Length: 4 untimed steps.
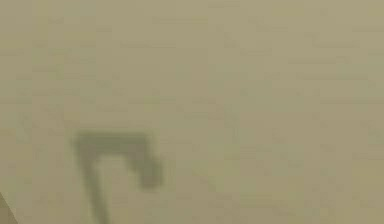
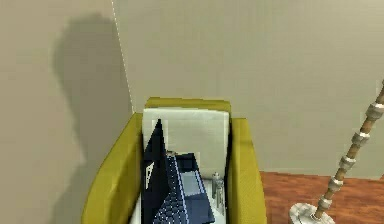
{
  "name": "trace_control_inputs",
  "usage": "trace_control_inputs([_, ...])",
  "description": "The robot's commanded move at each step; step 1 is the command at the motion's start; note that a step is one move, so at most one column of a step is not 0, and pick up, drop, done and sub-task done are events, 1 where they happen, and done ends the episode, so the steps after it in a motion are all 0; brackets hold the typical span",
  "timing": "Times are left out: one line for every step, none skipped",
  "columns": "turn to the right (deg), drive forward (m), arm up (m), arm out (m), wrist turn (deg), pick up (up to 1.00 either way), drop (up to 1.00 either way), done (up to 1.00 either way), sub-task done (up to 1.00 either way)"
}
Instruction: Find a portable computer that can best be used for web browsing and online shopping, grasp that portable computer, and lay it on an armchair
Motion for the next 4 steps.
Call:
trace_control_inputs([0.0,0.00,0.00,0.00,0.0,0.00,1.00,0.00,0.00])
trace_control_inputs([0.0,0.00,0.10,0.00,0.0,0.00,0.00,0.00,0.00])
trace_control_inputs([0.0,0.00,0.00,-0.06,0.0,0.00,0.00,0.00,0.00])
trace_control_inputs([0.0,0.00,0.00,0.00,0.0,0.00,0.00,1.00,0.00])
